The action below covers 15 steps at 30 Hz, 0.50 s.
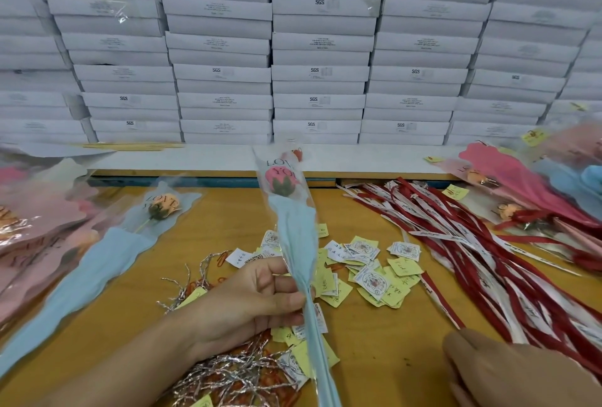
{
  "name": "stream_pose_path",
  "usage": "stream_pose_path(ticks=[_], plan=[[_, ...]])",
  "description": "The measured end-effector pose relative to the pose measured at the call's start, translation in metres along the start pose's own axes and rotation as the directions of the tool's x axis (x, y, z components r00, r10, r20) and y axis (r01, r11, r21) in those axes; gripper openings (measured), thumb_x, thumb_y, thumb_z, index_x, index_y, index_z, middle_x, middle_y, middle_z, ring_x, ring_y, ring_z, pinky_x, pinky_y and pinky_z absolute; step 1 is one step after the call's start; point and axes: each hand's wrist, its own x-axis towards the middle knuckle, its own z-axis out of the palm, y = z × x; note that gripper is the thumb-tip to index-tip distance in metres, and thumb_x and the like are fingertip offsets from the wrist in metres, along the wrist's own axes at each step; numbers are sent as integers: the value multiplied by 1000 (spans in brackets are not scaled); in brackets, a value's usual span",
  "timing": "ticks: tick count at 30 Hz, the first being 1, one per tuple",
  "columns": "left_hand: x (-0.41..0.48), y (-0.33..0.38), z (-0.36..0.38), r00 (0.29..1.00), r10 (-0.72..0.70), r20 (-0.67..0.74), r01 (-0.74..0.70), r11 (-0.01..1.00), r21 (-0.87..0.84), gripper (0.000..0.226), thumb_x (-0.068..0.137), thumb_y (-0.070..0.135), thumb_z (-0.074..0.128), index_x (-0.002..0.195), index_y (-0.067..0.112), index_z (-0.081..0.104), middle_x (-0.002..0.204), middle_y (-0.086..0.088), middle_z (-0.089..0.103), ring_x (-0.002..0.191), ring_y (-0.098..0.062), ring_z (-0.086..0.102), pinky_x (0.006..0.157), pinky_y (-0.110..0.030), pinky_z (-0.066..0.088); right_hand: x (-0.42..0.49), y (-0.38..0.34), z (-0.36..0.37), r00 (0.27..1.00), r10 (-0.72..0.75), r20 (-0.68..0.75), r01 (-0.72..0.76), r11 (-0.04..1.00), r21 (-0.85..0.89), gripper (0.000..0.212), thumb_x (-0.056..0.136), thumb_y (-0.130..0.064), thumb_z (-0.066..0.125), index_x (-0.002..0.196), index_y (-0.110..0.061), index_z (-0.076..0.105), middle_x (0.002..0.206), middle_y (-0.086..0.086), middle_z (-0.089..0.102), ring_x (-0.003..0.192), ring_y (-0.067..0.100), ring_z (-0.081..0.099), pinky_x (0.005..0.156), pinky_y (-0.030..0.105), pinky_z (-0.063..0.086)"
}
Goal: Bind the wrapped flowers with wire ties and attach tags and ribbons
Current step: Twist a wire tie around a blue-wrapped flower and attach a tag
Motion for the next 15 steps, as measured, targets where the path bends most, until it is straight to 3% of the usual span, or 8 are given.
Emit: stream_pose_path(ticks=[2, 4, 7, 10, 12, 15], plan=[[0, 0, 0, 1000, -2, -4, 2, 1000, 8, 28, 67, 16, 86, 93, 25, 79, 90, -2, 76, 85, -13, 73, 74, -25, 57, -6, -5, 1, 1000, -17, -17, 16, 999, -40, 27, 103, -23, 25, 77, -29, 23, 75, -7, 19, 57, 5, 25, 50, 23, 22], [0, -1, -1, 1000, -8, -18, 8, 1000, 21, 27, 74, 6, 83, 94, 24, 78, 90, -3, 76, 84, -13, 73, 73, -25, 58, -8, -8, 1, 998, -63, 5, 63, 995, -71, 18, 103, -25, 26, 86, -30, 26, 76, -8, 20, 58, 3, 24, 53, 22, 24], [1, -2, -1, 999, -21, -38, 23, 999, 38, 29, 79, 1, 70, 94, 25, 78, 89, -1, 76, 83, -13, 72, 72, -24, 57, -13, -8, -8, 993, -77, -89, 86, 990, 114, 12, 101, -33, 29, 92, -31, 35, 81, -9, 38, 63, 3, 38, 62, 17, 35], [0, -1, 0, 999, -21, -33, 22, 999, 32, 30, 81, 0, 68, 95, 25, 78, 92, -2, 76, 85, -13, 73, 72, -23, 57, -10, -3, -35, 991, -13, -131, 56, 941, 335, 9, 98, -36, 40, 90, -34, 40, 84, -7, 61, 66, 5, 53, 73, 21, 48], [0, 0, 0, 999, -20, -28, 21, 999, 32, 32, 83, -2, 65, 96, 24, 78, 92, -2, 76, 85, -13, 73, 71, -23, 57, -2, -1, -49, 980, -83, -178, 156, 882, 446, 14, 98, -36, 44, 85, -39, 41, 85, -10, 65, 67, 4, 56, 67, 19, 47], [0, 0, 1, 1000, -20, -15, 20, 999, 35, 32, 83, -2, 63, 97, 23, 78, 92, -3, 76, 85, -14, 73, 72, -23, 57, 12, -9, -60, 907, -134, -400, 363, 732, 577, 10, 92, -40, 47, 83, -41, 50, 79, -14, 64, 67, 2, 55, 62, 16, 43]])
